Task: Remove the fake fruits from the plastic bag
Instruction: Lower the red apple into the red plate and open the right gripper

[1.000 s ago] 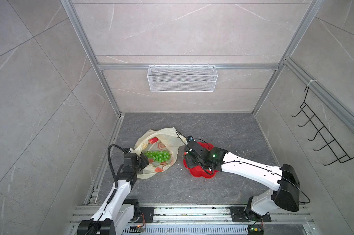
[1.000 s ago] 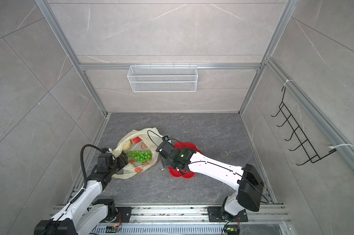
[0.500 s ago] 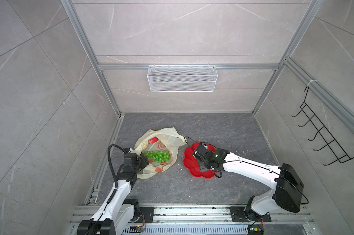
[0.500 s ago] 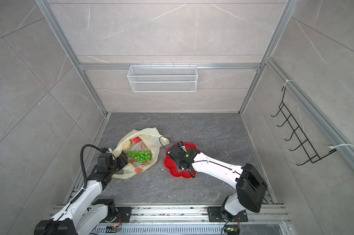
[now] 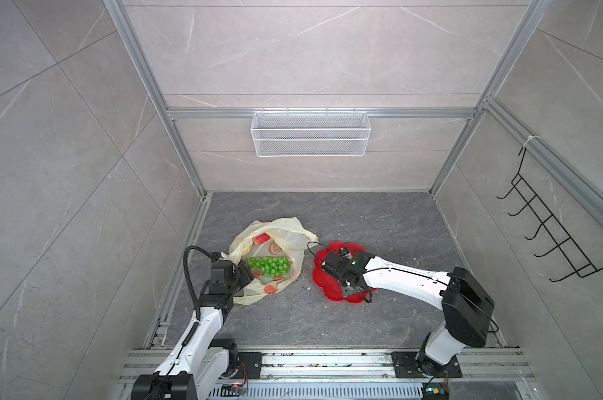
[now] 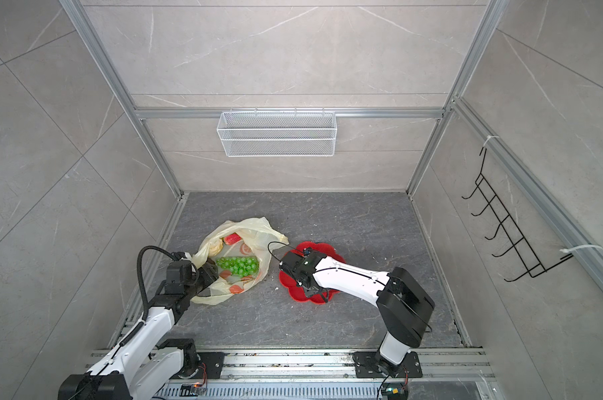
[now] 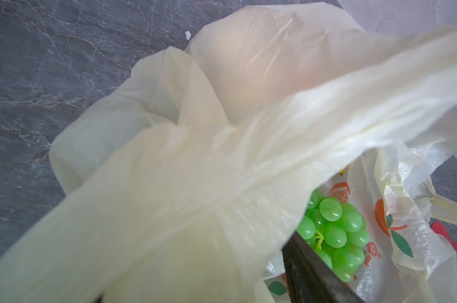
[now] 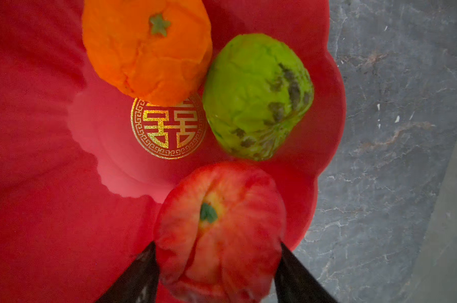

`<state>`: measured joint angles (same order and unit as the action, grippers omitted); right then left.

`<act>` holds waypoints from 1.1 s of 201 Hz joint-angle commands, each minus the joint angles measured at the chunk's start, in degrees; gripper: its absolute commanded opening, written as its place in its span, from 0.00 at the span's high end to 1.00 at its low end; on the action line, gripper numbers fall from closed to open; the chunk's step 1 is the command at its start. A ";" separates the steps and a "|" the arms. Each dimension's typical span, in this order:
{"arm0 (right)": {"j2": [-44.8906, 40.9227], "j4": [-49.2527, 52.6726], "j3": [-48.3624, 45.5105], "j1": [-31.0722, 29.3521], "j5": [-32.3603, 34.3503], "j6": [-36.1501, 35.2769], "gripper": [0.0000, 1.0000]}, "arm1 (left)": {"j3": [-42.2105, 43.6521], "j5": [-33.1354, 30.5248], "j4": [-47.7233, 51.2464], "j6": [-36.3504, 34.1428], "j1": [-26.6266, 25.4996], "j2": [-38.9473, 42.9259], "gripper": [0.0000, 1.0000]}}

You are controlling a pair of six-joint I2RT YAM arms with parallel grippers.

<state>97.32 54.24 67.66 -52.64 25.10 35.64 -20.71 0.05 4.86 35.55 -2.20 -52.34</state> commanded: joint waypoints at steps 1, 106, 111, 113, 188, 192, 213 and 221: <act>2.39 1.69 1.77 -0.19 1.69 1.19 0.30 | -0.83 -0.92 -0.37 0.11 0.39 0.18 0.31; 3.05 0.28 5.04 -0.78 -0.53 0.05 0.28 | -0.90 -0.76 -0.57 0.01 0.41 -0.30 0.31; 3.05 0.23 5.24 -0.96 -0.65 0.13 0.28 | -0.97 -0.76 -0.60 0.04 0.42 -0.40 0.31; 3.08 0.14 5.39 -1.10 -0.75 0.07 0.28 | -0.99 -0.76 -0.59 0.04 0.39 -0.42 0.31; 5.07 0.31 8.12 -2.65 -1.13 0.05 0.32 | -0.99 -0.67 -0.77 0.04 0.42 -0.79 0.30; 4.87 0.43 8.20 -2.71 -1.11 -0.04 0.32 | -1.00 -0.67 -0.82 -0.03 0.43 -0.88 0.30; 3.74 1.03 8.76 -2.86 -0.63 -0.30 0.32 | -1.04 -0.67 -0.81 -0.01 0.43 -0.85 0.30; 3.31 1.33 8.88 -2.97 -0.50 -0.31 0.32 | -1.06 -0.68 -0.75 -0.02 0.37 -0.84 0.30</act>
<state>102.61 53.87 74.61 -55.02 23.81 35.57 -20.71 0.03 4.82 35.55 -2.20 -52.90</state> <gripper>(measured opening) 0.685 0.696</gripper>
